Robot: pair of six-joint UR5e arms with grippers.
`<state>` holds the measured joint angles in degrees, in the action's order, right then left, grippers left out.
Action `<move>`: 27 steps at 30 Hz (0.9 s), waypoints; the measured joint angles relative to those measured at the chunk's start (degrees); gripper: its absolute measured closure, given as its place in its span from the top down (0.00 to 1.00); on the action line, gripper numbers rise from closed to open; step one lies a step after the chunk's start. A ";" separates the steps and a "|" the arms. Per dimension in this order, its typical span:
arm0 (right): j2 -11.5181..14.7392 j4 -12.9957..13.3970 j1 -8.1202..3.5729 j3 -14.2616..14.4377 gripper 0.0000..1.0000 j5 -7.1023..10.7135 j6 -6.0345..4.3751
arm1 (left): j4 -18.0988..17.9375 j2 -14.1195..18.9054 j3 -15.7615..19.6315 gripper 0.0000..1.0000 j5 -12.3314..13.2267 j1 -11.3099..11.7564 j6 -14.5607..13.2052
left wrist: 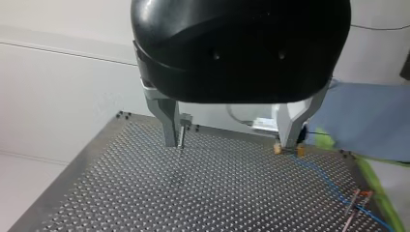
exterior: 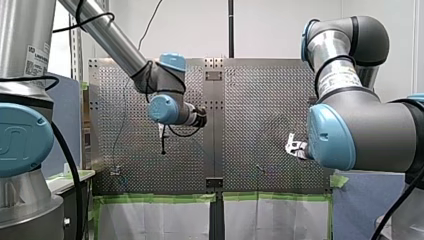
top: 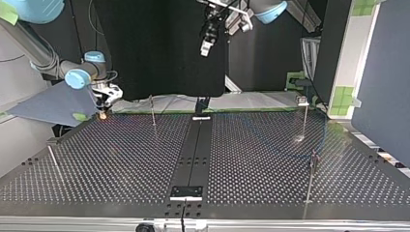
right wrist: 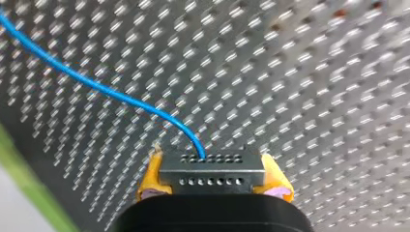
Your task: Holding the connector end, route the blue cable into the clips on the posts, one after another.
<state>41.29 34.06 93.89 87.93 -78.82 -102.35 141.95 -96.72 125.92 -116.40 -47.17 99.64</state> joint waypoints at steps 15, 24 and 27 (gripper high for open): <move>7.68 0.44 0.41 0.03 0.00 3.19 -0.27 | 0.00 0.02 0.44 1.00 0.05 -0.04 -0.06; 8.02 0.48 0.46 0.01 0.00 3.31 -0.24 | 0.00 0.01 0.44 1.00 0.08 -0.05 -0.06; 8.03 0.49 0.47 0.02 0.00 3.31 -0.23 | 0.00 0.02 0.44 1.00 0.08 -0.05 -0.07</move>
